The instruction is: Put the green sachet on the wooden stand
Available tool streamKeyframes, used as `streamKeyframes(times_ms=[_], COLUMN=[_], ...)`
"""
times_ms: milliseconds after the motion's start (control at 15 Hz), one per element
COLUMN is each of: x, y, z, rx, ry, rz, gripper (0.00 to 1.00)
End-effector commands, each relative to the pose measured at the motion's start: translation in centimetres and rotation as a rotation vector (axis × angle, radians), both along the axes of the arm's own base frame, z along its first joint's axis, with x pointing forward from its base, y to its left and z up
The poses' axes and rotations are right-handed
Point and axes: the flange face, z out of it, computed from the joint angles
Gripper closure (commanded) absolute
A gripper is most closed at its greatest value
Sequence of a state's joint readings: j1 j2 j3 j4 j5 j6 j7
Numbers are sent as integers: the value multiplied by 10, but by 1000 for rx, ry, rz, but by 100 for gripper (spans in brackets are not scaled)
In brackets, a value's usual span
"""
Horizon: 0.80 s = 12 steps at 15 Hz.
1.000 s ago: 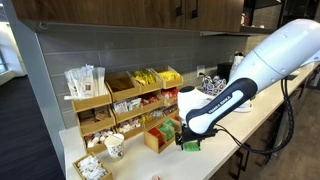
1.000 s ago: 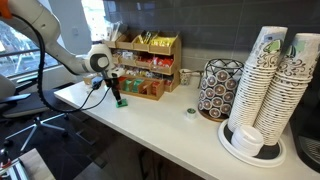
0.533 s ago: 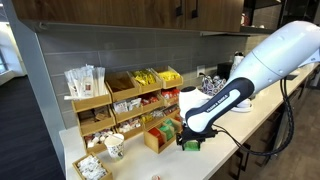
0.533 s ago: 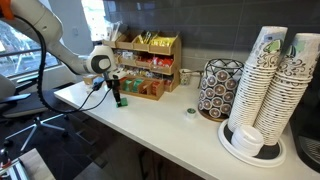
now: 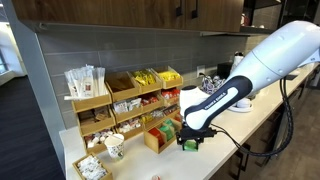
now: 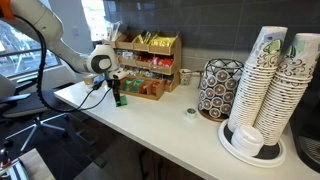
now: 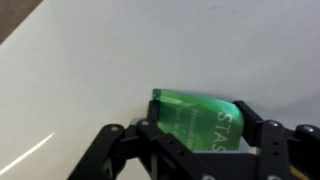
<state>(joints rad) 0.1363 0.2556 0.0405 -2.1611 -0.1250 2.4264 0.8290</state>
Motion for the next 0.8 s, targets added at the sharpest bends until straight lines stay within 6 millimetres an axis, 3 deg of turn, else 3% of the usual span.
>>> streamKeyframes(times_ms=[0,133,200,267,467,600,733], x=[2,2,3,3,2,0,-1], y=[-2,-3,-3,-4,-8,-10,-11], z=[-6,-5,-2,-1,5,10,15], rx=[15,16,16,15,11,8,6], ry=[11,6,2,-1,-10,-16,-25], rz=[-10,-15,-17,-19,-28,-33,-36], gripper=[32,41,57,58,78,79,71])
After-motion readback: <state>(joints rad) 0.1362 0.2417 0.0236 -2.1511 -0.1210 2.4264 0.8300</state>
